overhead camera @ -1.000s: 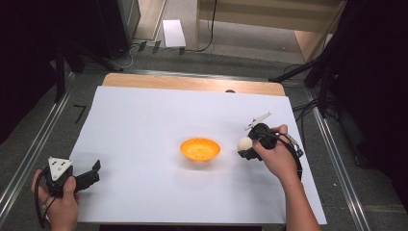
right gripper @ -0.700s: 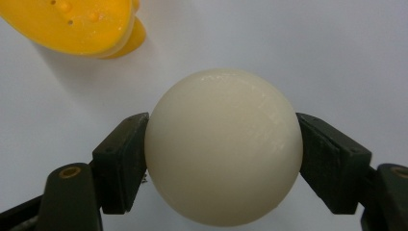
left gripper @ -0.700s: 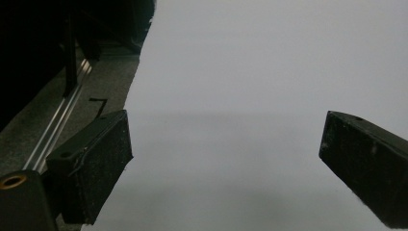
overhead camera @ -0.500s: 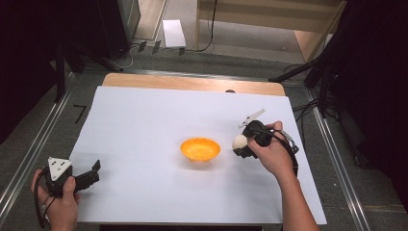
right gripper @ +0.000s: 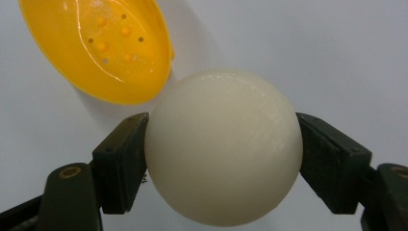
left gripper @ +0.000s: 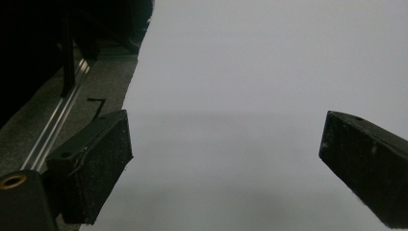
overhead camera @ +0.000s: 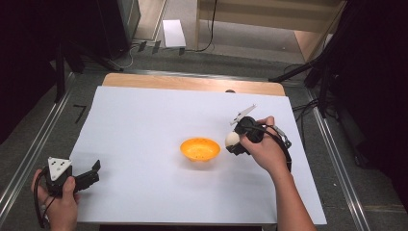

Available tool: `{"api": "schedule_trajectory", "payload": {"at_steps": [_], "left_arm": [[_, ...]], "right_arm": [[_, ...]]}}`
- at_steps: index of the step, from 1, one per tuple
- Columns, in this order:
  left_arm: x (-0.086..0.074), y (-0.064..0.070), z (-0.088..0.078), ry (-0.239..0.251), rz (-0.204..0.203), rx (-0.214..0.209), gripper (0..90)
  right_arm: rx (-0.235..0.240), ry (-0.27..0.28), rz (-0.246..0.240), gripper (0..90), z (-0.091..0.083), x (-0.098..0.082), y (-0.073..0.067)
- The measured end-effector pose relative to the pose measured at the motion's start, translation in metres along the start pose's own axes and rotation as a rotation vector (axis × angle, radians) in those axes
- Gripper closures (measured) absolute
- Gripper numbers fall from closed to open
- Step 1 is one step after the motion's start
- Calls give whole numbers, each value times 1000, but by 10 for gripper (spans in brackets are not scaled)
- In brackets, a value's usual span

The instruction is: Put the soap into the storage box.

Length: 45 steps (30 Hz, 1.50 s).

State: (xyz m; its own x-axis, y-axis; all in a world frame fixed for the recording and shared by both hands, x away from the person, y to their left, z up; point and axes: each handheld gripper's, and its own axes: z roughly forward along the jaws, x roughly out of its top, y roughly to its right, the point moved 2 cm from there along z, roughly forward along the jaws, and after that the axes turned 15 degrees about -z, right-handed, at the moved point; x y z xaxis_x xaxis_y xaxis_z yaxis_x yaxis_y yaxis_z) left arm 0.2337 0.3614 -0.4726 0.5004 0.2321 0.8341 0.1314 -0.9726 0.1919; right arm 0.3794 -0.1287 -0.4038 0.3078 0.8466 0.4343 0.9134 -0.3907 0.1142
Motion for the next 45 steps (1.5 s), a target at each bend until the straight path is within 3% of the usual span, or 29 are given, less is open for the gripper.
{"api": "schedule_trajectory", "payload": {"at_steps": [15, 45], "left_arm": [[0, 0, 0, 0, 1, -4, 45], [0, 0, 0, -3, 3, -4, 45]], "right_arm": [[18, 37, -58, 250, 0, 26, -11], [67, 27, -123, 251, 22, 59, -31]]}}
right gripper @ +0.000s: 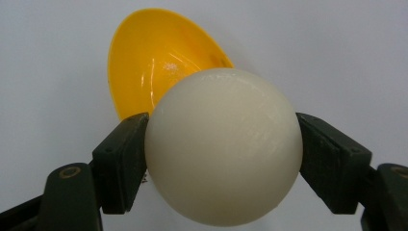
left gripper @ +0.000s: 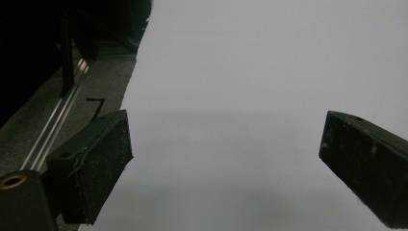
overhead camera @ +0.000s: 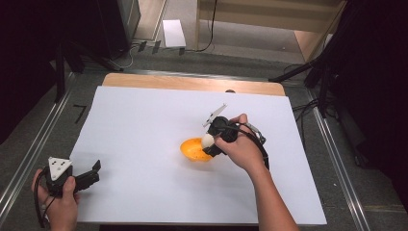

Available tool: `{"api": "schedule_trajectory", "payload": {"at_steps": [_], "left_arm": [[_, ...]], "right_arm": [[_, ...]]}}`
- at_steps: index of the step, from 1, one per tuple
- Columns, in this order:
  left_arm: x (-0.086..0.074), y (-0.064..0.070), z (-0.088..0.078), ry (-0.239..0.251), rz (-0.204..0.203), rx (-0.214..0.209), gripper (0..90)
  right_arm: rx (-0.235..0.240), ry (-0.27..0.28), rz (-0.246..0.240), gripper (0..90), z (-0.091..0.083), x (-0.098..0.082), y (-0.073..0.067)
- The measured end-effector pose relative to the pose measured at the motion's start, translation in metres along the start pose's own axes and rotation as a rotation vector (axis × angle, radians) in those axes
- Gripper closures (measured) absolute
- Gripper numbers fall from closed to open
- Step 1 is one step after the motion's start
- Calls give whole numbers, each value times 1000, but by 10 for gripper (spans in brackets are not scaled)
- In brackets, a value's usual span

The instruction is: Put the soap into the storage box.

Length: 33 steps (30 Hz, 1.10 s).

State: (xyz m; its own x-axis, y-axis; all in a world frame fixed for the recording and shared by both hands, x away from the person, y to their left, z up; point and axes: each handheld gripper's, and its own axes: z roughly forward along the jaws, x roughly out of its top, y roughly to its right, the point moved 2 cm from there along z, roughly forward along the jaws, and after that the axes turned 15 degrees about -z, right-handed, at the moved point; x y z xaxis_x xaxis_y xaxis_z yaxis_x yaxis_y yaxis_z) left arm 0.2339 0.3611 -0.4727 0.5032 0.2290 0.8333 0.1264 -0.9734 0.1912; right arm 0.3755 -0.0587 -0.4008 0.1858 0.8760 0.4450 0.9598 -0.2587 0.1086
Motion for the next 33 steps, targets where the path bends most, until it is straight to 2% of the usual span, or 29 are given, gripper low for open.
{"api": "schedule_trajectory", "payload": {"at_steps": [19, 33], "left_arm": [[0, 0, 0, 1, -1, -1, 45], [0, 0, 0, 1, -1, -1, 45]], "right_arm": [[24, -16, -30, 250, 10, 11, -5], [33, -33, -35, 250, 17, 15, -9]]}}
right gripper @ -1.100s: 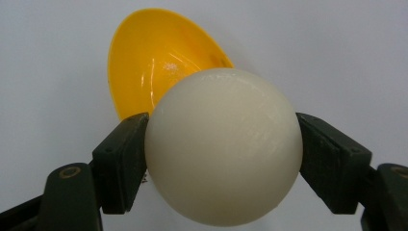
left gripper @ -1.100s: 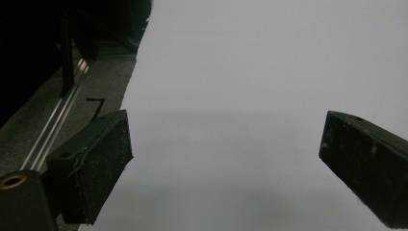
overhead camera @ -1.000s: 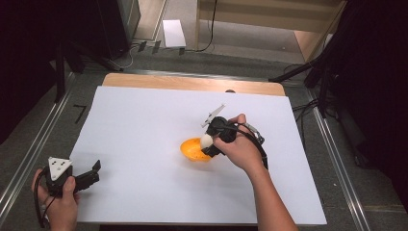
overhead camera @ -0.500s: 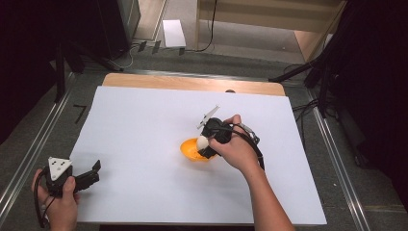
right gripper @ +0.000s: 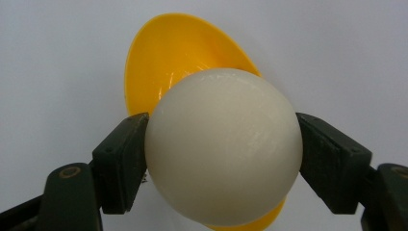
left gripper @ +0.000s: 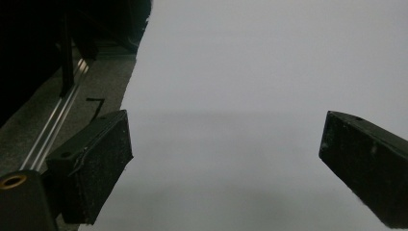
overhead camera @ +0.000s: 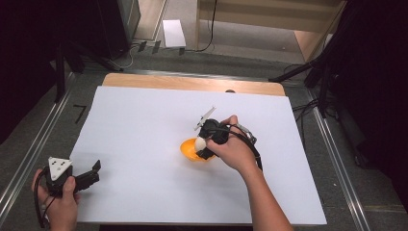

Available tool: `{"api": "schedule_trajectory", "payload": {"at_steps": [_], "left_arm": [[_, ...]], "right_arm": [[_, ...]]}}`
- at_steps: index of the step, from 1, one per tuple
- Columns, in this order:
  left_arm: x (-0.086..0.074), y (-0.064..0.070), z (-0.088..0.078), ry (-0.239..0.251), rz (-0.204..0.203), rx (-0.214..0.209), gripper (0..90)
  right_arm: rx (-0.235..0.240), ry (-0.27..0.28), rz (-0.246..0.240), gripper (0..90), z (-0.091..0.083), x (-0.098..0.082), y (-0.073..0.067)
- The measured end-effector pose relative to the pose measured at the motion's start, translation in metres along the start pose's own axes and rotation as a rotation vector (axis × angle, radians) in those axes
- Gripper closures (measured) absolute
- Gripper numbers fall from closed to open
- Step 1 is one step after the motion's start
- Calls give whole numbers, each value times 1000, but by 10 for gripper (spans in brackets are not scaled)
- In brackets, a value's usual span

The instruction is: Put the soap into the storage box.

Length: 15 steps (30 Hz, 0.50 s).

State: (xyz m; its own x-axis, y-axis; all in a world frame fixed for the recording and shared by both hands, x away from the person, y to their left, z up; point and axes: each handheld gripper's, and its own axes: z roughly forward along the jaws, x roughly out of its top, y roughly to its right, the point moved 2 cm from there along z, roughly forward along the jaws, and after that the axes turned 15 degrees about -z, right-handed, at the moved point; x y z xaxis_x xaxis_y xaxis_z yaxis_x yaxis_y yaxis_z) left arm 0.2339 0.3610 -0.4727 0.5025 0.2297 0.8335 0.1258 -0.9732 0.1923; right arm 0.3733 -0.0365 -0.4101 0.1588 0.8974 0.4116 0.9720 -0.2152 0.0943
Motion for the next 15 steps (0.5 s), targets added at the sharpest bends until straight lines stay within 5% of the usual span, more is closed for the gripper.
{"api": "schedule_trajectory", "payload": {"at_steps": [15], "left_arm": [[0, 0, 0, -4, 1, 1, 45]], "right_arm": [[13, -26, -17, 250, 7, 2, -1]]}}
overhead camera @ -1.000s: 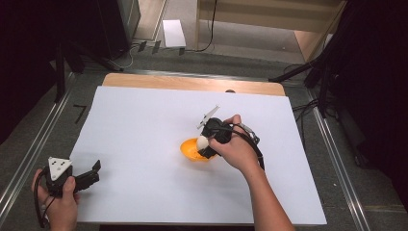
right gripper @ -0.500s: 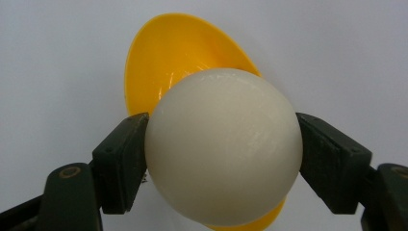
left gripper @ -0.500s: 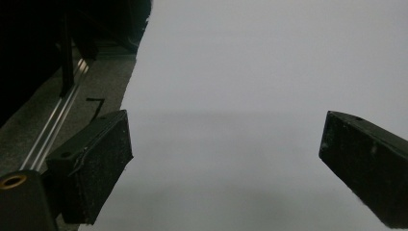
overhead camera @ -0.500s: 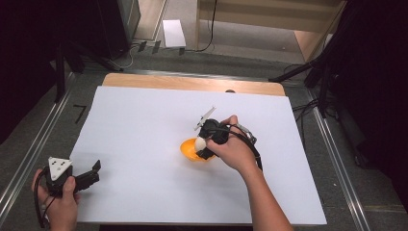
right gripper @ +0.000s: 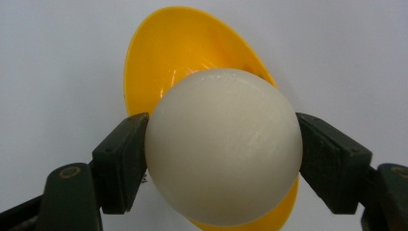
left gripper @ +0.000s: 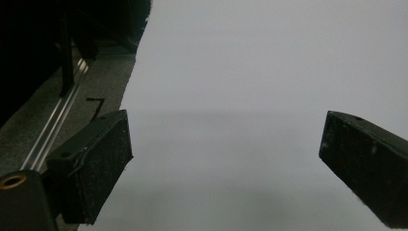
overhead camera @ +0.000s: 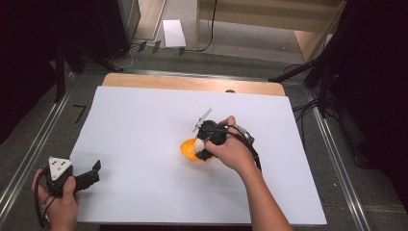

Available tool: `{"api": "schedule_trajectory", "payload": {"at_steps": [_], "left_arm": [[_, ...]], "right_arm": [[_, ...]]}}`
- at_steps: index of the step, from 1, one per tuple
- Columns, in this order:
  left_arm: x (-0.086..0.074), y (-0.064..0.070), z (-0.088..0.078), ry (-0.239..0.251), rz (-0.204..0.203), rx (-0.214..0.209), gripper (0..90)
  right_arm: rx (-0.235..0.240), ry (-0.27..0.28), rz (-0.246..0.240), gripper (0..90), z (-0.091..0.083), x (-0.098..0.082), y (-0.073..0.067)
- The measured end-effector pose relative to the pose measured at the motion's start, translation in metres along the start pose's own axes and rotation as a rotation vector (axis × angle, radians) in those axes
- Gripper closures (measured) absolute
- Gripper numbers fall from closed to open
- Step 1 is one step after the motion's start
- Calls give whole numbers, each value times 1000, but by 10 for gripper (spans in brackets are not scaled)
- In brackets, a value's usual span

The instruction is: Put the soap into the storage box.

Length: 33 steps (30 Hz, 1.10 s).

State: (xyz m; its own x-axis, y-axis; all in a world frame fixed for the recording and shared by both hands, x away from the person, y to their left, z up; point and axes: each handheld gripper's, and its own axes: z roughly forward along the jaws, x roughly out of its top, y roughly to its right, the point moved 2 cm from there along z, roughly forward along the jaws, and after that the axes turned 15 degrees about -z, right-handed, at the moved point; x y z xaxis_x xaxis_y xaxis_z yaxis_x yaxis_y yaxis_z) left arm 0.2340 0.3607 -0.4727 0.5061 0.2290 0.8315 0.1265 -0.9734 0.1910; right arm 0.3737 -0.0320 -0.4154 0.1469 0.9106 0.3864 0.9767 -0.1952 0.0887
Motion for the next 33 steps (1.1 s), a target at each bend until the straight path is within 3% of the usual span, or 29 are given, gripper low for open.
{"api": "schedule_trajectory", "payload": {"at_steps": [16, 18, 23, 28, 31, 33], "left_arm": [[0, 0, 0, -1, -1, -1, 45], [0, 0, 0, 1, -1, -2, 45], [0, 0, 0, 0, -1, -1, 44], [0, 0, 0, -3, -1, -1, 44], [0, -1, 0, -5, -1, -3, 44], [0, -1, 0, -4, -2, -3, 45]], "right_arm": [[44, 15, 31, 236, 3, 1, 2], [35, 16, 32, 178, 2, 1, 2], [32, 12, 36, 180, 0, -2, 2], [18, 52, 57, 162, -7, -3, 3], [4, 63, 59, 126, -10, -4, 4], [-8, 60, 63, 46, -11, -5, 4]]}}
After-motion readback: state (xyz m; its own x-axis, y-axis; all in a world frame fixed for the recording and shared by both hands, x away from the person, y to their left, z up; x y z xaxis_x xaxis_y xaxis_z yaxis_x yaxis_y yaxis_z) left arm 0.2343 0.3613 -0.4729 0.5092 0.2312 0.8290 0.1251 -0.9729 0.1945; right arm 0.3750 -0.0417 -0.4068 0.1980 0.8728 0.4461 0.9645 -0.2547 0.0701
